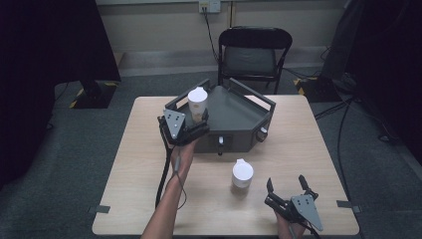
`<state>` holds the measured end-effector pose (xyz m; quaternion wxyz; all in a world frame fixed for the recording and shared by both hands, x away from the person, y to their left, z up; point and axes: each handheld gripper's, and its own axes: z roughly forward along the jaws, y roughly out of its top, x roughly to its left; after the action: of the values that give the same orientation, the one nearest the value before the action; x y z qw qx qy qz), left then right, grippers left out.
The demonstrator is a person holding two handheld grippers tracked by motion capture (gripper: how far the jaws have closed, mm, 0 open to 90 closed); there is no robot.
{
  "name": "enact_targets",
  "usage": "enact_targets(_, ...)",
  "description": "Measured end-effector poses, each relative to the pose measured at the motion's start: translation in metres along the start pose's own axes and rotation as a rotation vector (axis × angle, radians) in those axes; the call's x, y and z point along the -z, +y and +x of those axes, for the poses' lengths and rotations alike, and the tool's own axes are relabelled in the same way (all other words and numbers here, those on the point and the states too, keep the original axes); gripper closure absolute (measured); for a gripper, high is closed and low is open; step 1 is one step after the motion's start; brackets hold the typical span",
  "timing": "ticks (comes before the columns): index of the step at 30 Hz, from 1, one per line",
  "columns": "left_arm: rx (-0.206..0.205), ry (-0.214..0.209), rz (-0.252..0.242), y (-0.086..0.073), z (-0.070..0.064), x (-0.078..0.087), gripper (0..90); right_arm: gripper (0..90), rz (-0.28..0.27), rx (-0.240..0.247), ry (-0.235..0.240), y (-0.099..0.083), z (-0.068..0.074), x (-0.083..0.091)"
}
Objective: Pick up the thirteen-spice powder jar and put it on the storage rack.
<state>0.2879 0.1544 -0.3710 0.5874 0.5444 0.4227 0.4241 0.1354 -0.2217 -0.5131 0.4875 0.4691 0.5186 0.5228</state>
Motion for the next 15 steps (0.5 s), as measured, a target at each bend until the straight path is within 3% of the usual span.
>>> enact_targets(7, 0.025, -0.001, -0.017, -0.006, 0.005, 0.015, 0.9, 0.0, 0.003, 0.002, -0.006, 0.001, 0.001, 0.0)
enact_targets(15, 0.024, -0.009, -0.038, -0.009, 0.004, 0.033, 0.1, 0.0, 0.001, 0.001, -0.006, 0.0, 0.001, 0.0)
